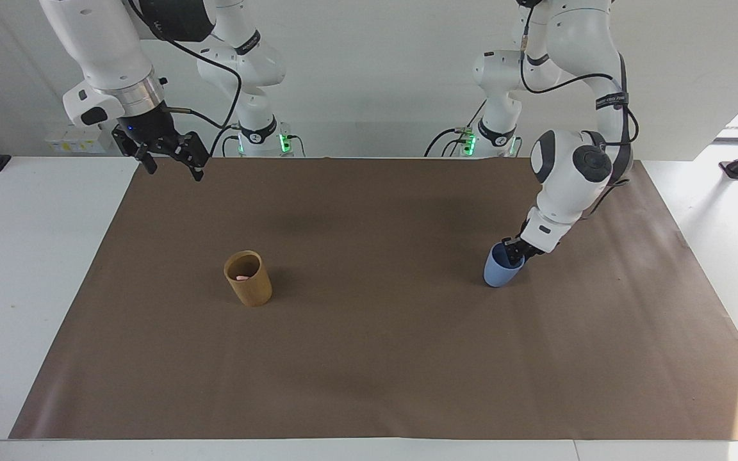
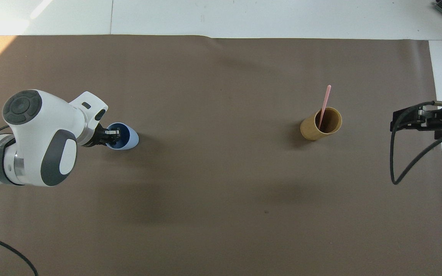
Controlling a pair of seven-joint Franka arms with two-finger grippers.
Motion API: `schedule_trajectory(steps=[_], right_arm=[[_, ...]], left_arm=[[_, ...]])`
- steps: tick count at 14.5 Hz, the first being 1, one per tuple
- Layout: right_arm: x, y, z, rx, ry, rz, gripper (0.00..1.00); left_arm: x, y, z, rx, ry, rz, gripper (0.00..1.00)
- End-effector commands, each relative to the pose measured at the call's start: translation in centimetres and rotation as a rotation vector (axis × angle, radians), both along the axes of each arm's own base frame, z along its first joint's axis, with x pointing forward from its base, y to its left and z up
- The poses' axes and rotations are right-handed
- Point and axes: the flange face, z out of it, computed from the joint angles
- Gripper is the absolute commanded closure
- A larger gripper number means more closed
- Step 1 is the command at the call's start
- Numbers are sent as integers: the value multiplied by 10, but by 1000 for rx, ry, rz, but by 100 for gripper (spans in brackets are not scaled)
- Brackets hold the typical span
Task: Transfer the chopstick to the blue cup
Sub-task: 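Grasp the blue cup with the left gripper and slide it toward the table center, then release the blue cup while the right gripper reaches the pink straw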
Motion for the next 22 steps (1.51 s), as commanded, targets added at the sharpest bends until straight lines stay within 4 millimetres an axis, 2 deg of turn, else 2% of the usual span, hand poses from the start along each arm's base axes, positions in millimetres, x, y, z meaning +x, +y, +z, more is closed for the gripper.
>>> schedule_trajectory(steps=[1, 4, 6, 7, 10, 12, 13, 14, 15, 18, 21, 22], right_arm=[[-2, -1, 4, 24, -9, -17, 0], [-2, -1, 4, 24, -9, -17, 0], [-2, -1, 4, 24, -9, -17, 0], [-2, -1, 4, 24, -9, -17, 0], [-2, -1, 4, 24, -9, -17, 0], [-2, -1, 4, 24, -9, -17, 0], [-2, -1, 4, 24, -9, -17, 0], [-2, -1, 4, 24, -9, -17, 0], [-2, -1, 4, 26, -9, -17, 0], [-2, -1, 4, 24, -9, -17, 0], [-2, -1, 4, 24, -9, -17, 0], [-2, -1, 4, 24, -9, -17, 0]], left_arm=[[2, -4, 12, 26, -32, -40, 100], [9, -16, 34, 49, -17, -62, 100], [13, -33, 64, 62, -1, -77, 100], [13, -46, 75, 65, 3, -69, 100], [1, -108, 82, 54, -18, -54, 100], [-14, -150, 83, 37, -33, -34, 100], [-19, -180, 72, 28, -36, -16, 100], [-22, -211, 70, 18, -49, -12, 100], [-22, -230, 68, 13, -47, -15, 100], [-22, -250, 61, 9, -50, -18, 100], [-29, -269, 42, 6, -49, -45, 100], [-30, -275, 29, 19, -41, -52, 100]])
